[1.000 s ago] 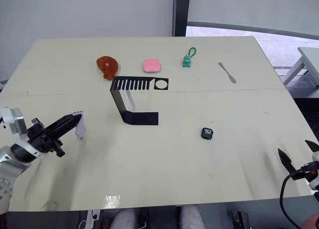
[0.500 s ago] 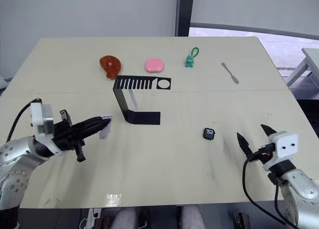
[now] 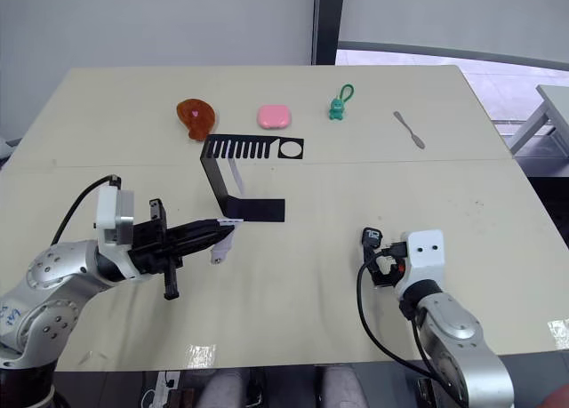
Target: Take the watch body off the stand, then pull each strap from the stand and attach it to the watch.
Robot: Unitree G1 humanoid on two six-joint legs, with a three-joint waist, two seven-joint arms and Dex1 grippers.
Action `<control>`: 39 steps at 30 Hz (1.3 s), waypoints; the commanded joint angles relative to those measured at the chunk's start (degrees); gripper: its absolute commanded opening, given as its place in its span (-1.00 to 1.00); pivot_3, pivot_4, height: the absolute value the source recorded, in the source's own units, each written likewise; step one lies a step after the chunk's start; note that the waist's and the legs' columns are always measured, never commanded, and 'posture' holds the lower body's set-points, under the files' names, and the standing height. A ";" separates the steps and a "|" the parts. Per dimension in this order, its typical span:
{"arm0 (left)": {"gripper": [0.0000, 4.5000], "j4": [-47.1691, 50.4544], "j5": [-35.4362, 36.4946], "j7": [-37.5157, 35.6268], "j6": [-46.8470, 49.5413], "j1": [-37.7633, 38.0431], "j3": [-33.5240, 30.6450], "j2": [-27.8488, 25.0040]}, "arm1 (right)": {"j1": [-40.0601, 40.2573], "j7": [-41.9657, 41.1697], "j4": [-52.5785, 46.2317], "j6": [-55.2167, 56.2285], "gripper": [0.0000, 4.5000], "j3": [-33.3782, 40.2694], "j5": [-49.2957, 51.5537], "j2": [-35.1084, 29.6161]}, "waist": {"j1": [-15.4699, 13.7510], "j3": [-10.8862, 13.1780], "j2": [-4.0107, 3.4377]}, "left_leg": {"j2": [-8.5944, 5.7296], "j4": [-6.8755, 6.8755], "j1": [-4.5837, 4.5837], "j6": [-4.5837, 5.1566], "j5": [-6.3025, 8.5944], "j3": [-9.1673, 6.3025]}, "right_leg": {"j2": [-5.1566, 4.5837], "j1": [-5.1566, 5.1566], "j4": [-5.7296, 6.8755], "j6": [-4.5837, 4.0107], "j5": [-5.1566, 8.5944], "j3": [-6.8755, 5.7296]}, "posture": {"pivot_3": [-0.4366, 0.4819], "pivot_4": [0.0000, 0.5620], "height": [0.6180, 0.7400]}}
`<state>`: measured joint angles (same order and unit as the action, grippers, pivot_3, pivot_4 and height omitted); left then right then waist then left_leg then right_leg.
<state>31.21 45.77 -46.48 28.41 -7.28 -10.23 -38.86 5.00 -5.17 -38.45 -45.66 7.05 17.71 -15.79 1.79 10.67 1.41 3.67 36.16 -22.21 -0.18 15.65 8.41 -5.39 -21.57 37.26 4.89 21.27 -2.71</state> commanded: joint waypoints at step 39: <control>-1.00 3.07 0.51 0.29 -0.05 1.41 0.38 0.49 | -9.79 10.29 5.75 -11.10 0.98 -2.23 -10.51 12.33 | 0.22 -0.12 0.20 | 0.00 0.01 -0.04 0.00 -0.01 -0.01 | 0.01 -0.05 0.05 -0.03 0.02 -0.02 | -0.05 -0.47 1.00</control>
<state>32.84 45.66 -46.24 28.75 -5.94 -8.68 -38.18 -5.48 4.22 -33.87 -56.81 3.87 8.07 -3.63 2.01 10.54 1.61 3.67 36.18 -22.25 -0.18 15.65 8.40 -5.38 -21.61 37.31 4.87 21.29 -2.73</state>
